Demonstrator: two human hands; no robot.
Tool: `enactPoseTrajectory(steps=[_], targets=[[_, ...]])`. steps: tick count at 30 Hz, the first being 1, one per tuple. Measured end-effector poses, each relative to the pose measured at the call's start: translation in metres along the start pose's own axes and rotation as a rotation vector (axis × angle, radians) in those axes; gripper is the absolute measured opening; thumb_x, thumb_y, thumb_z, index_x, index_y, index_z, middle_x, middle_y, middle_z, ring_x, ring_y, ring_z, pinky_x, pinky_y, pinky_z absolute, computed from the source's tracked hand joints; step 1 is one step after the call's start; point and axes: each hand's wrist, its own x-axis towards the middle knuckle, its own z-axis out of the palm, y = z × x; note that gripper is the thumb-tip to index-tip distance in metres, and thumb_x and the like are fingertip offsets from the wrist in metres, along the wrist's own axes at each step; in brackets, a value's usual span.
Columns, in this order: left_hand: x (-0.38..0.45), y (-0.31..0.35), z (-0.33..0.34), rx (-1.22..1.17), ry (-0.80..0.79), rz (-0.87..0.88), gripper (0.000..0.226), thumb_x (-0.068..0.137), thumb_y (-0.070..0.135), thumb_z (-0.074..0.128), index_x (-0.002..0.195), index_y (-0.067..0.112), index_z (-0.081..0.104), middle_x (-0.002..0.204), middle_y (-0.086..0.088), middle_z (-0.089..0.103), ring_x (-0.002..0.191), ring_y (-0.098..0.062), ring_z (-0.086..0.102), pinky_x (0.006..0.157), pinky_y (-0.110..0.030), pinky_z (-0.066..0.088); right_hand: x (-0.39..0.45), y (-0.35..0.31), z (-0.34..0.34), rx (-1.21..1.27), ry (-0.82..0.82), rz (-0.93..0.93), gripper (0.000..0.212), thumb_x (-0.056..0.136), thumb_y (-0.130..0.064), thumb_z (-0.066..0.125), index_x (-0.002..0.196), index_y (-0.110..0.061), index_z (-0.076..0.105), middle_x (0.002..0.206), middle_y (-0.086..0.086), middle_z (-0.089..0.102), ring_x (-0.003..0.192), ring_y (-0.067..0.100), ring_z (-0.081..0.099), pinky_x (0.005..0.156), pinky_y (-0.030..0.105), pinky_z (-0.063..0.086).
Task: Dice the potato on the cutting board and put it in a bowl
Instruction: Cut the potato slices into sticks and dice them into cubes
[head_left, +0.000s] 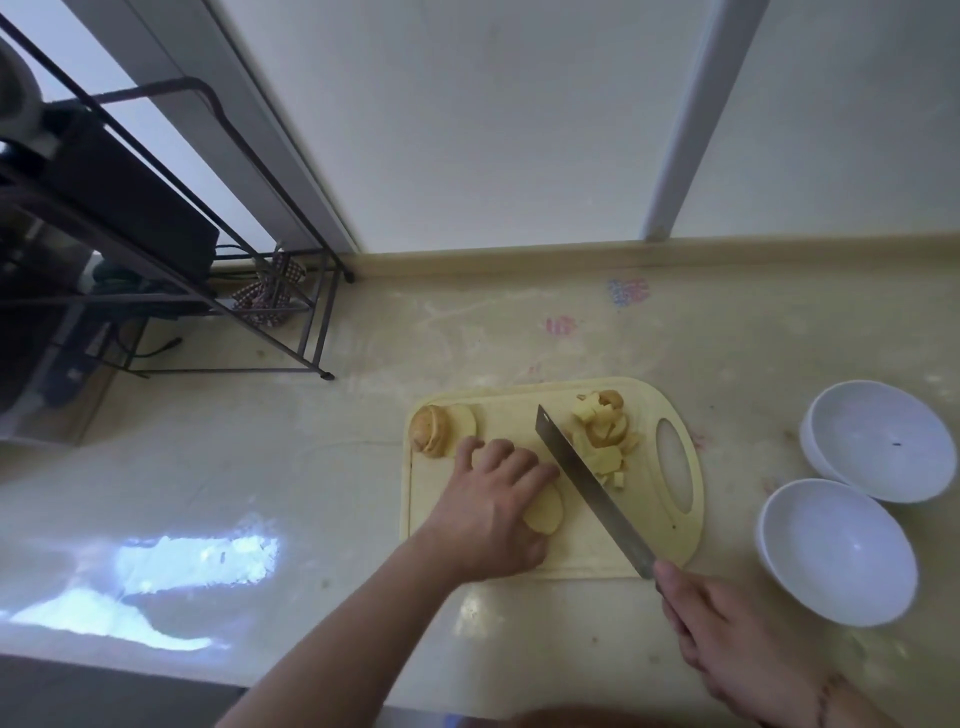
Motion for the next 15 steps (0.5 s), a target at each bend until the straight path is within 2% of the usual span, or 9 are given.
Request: enactPoseTrajectory(steps=[4, 8, 12, 15], targets=[[-0.020, 0.017, 0.028, -0.224, 0.227, -0.118, 0.060, 0.077, 0.042, 0.066, 0.133, 0.022, 0.054, 0.131, 0.000, 0.052, 0.118, -0.026, 0.050, 0.098, -0.045, 0.043, 0.002, 0.006, 0.005, -0.076, 0.031, -0.072, 0.067, 0.071, -0.085, 0.029, 0.058, -0.021, 0.043, 0.041, -0.003, 0.036, 0.039, 0.009, 0.034, 0.043, 0.021, 0.028], [-0.027, 0.018, 0.044, -0.272, 0.345, -0.031, 0.034, 0.090, 0.033, 0.065, 0.122, 0.020, 0.063, 0.133, -0.005, 0.053, 0.115, -0.029, 0.052, 0.096, -0.040, 0.044, -0.002, 0.003, 0.013, -0.152, 0.042, -0.118, 0.057, 0.076, -0.070, 0.030, 0.056, -0.018, 0.042, 0.042, -0.003, 0.043, 0.042, 0.007, 0.040, 0.053, 0.027, 0.036], [-0.026, 0.018, 0.045, -0.263, 0.358, -0.014, 0.030, 0.093, 0.031, 0.065, 0.120, 0.019, 0.066, 0.132, -0.006, 0.055, 0.113, -0.031, 0.053, 0.094, -0.043, 0.046, -0.007, -0.002, 0.014, -0.245, 0.066, -0.128, 0.054, 0.092, -0.054, 0.038, 0.056, -0.014, 0.041, 0.045, -0.004, 0.049, 0.049, 0.009, 0.046, 0.063, 0.031, 0.043], [-0.023, 0.020, 0.044, -0.271, 0.375, -0.030, 0.028, 0.092, 0.031, 0.067, 0.116, 0.016, 0.068, 0.127, -0.006, 0.057, 0.109, -0.030, 0.053, 0.090, -0.043, 0.049, -0.015, -0.009, 0.006, -0.310, 0.120, -0.185, 0.052, 0.096, -0.044, 0.043, 0.060, -0.007, 0.049, 0.049, -0.007, 0.053, 0.058, 0.009, 0.053, 0.068, 0.026, 0.045]])
